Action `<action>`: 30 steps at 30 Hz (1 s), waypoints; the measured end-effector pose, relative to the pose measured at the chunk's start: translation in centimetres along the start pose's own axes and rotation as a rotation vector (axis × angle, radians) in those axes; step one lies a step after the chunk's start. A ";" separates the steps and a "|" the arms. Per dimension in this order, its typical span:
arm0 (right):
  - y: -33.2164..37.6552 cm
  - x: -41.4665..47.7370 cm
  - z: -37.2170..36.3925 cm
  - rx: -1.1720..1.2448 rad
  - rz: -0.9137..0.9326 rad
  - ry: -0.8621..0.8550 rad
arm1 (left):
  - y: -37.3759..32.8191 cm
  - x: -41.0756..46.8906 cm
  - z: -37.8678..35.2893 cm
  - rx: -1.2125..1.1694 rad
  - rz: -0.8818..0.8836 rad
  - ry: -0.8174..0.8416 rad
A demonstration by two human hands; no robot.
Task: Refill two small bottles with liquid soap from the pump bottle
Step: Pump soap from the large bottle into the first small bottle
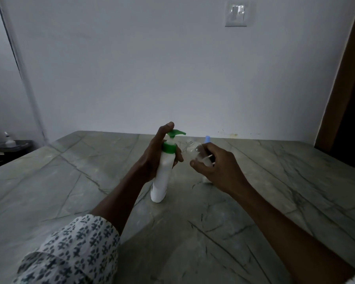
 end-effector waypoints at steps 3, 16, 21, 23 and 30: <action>0.1 0.0 0.7 0.009 0.014 -0.040 | -0.5 -0.1 -0.6 0.041 -0.016 -0.010; 0.2 -0.1 1.4 0.024 0.042 -0.041 | -1.0 -0.1 -1.3 0.102 0.036 0.007; -0.3 -0.1 1.9 -0.010 0.044 -0.047 | -0.8 0.0 -1.1 0.201 0.051 0.010; -0.5 -0.1 1.7 -0.016 0.036 -0.034 | -0.9 0.0 -1.0 0.200 0.060 0.027; -1.1 -0.3 1.1 0.008 0.021 -0.018 | -0.6 0.2 -0.9 0.262 0.052 0.022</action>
Point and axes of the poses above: each hand's wrist, its own x-axis towards the middle knuckle, its own z-axis out of the back of the hand, y = z × x, the point moved 4 cm from there along x, towards the middle knuckle, and after that the axes turned 12 degrees about x, right-handed, at the moved point
